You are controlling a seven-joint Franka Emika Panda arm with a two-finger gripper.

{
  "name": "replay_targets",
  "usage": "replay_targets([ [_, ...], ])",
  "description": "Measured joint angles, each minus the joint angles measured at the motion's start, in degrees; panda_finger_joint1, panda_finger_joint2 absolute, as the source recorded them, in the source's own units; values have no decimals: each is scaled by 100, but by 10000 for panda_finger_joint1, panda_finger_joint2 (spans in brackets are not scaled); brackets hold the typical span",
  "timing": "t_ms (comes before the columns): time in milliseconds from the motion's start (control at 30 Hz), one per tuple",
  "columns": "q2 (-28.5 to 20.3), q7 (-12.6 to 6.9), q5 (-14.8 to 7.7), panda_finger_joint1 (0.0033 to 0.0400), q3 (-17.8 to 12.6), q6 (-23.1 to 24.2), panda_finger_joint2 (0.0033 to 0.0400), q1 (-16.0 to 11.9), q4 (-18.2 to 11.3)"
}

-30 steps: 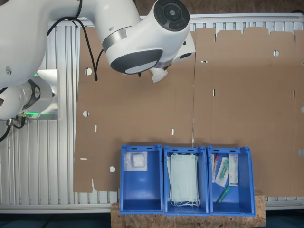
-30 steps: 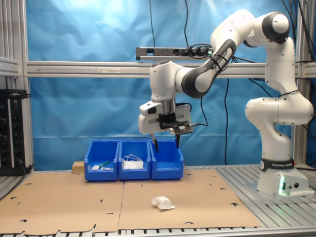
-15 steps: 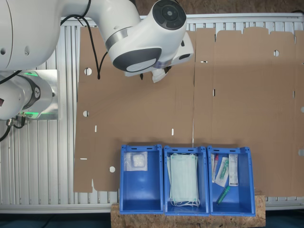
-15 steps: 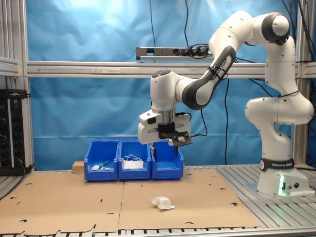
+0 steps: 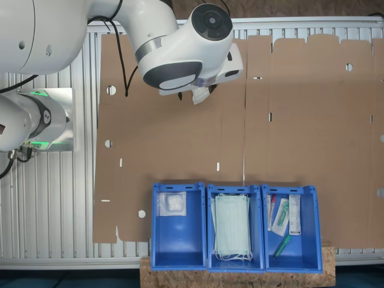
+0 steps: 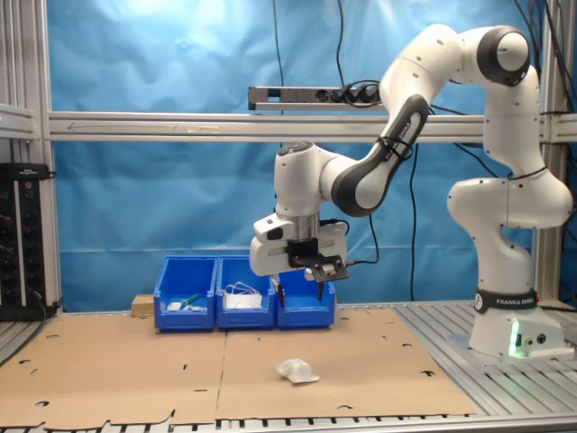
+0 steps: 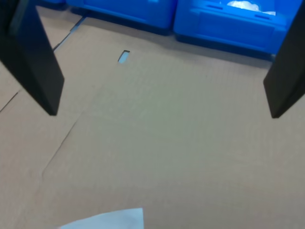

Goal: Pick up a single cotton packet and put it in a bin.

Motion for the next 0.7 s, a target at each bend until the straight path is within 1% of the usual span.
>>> replay_targets([
  [67, 34, 0, 34, 400, 9, 32, 400, 0, -2],
  [100, 99, 0, 125, 400, 31, 91, 400, 0, -5],
  [700, 787, 0, 1072, 400, 351, 656, 400, 0, 5],
])
